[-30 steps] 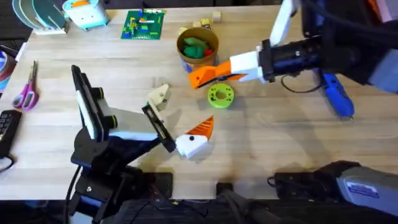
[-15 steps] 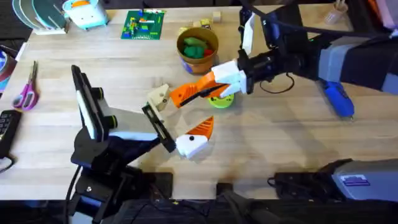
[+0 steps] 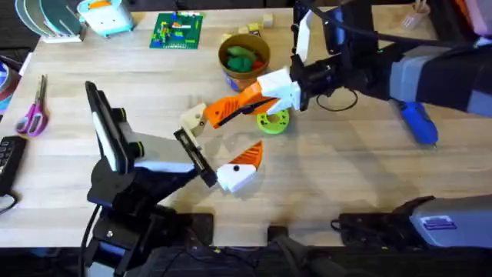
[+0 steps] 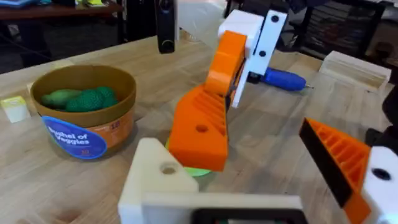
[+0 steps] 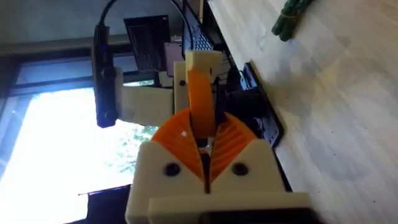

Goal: Pick up the gripper from the table and insert it into the empty holder that is missing its gripper. Then pick up a screw, insert it into the mounting hole, and use the screwdriver to tighten it. Finally, clean up the table by picking up the vegetable and placing it into the bucket.

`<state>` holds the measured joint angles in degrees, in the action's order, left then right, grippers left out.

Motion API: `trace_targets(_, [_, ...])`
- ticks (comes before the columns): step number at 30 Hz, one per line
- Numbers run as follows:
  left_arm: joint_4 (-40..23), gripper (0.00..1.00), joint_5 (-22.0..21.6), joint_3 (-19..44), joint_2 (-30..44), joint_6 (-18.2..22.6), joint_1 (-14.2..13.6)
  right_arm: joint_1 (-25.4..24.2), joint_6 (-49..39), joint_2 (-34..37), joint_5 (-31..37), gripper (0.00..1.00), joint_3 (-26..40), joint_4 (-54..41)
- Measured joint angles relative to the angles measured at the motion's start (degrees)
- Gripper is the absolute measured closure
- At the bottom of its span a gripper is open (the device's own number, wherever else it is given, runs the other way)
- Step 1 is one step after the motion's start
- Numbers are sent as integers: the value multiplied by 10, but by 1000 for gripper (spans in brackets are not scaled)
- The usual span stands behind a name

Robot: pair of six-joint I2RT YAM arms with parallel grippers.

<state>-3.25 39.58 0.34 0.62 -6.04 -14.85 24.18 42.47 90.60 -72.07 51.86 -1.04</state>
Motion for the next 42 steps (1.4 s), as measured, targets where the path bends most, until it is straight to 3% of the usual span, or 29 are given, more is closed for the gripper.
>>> trace_targets(14, [0, 8, 0, 0, 0, -4, 0, 15, 22, 39, -7, 993, 0, 37])
trace_targets(27, [0, 8, -10, 0, 0, -4, 3, 74, 85, 39, 82, 993, 3, 123])
trace_targets(39, [0, 8, -36, 0, 1, -21, 9, 98, 118, 39, 153, 994, 7, 137])
trace_targets(42, [0, 8, -38, 0, 1, -22, 9, 99, 120, 39, 155, 946, 7, 135])
